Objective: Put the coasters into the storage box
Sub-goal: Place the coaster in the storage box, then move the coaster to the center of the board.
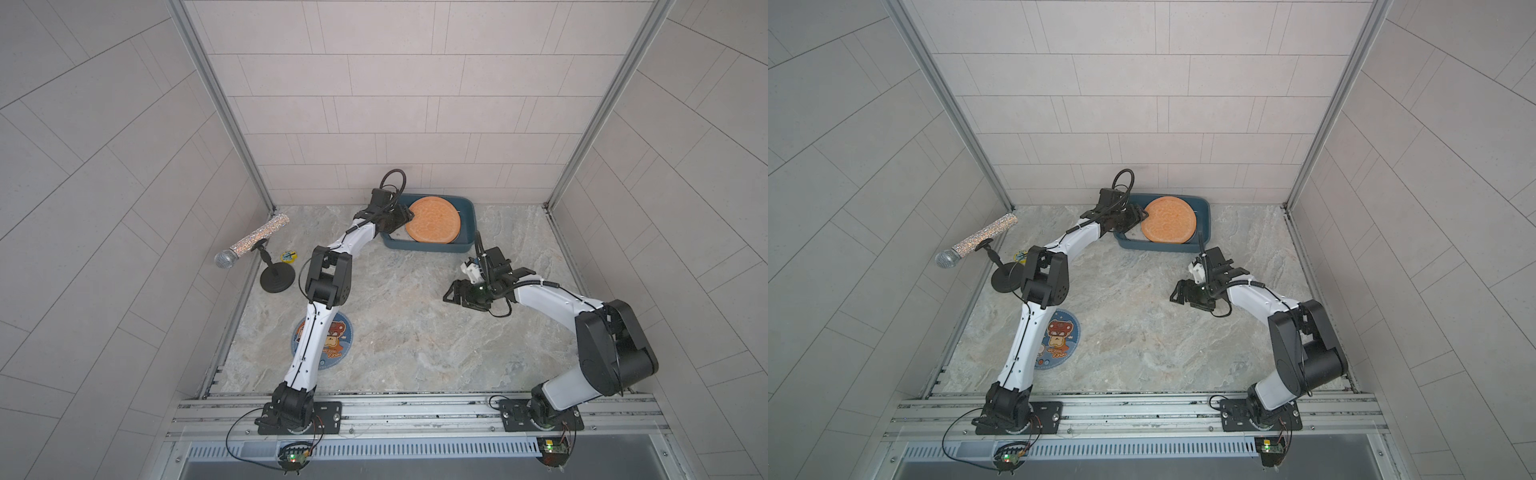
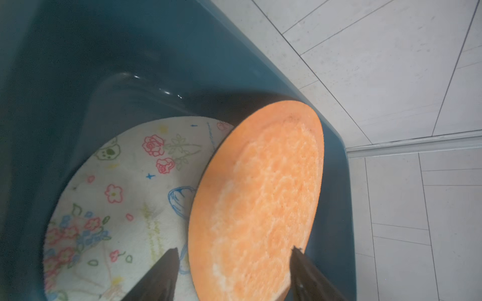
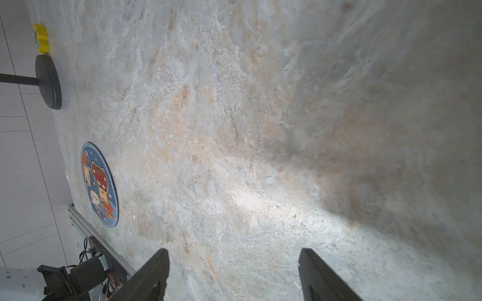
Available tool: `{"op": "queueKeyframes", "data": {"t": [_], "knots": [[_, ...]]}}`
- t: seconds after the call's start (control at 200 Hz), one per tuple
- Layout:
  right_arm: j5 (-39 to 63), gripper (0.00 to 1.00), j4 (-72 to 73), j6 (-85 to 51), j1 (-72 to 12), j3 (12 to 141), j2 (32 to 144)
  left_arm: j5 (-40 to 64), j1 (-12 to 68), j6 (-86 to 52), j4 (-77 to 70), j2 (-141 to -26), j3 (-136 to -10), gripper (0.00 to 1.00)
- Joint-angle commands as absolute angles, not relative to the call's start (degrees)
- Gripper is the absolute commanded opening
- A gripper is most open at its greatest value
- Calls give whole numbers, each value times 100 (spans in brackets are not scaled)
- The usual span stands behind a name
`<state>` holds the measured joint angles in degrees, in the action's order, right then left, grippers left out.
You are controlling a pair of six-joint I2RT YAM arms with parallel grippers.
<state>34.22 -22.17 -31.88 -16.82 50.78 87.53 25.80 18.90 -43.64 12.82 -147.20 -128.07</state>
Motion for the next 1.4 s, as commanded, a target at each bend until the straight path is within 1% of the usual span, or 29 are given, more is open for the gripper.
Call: {"op": "queueKeyframes", "data": {"t": [0.0, 0.035, 0.195, 0.37, 0.525, 0.74, 0.946, 1.146, 1.271, 1.391], "knots": [[3349, 81, -2276, -3234, -1681, 5106, 8631, 2560, 1928, -4231, 1362, -14274, -12621, 76], [3347, 81, -2274, -3234, -1687, 5106, 8614, 2550, 1931, -4212, 1363, -14193, -12560, 78], [3333, 81, -2320, -3217, -1696, 5109, 8554, 2558, 1950, -4184, 1256, -13754, -12124, 80], [3309, 82, -2344, -3204, -1714, 5106, 8484, 2505, 1960, -4184, 908, -12941, -11165, 81], [3338, 82, -2365, -3182, -1738, 5132, 8416, 2377, 1969, -3734, 904, -11997, -10159, 82], [3375, 82, -2473, -3069, -1759, 5193, 8359, 1835, 1934, -3234, 1533, -10551, -8698, 86], [3434, 83, -2633, -2951, -1780, 5272, 8276, 1385, 1813, -3214, 2131, -9334, -7350, 91], [3499, 83, -2711, -2888, -1797, 5267, 8200, 1448, 1363, -3316, 2866, -8411, -6165, 94], [3532, 84, -2716, -2869, -1837, 5273, 8200, 1355, 1061, -3438, 3053, -7873, -5350, 96], [3547, 84, -2724, -2861, -1868, 5273, 8200, 964, 811, -3633, 3425, -7466, -4842, 99]]}}
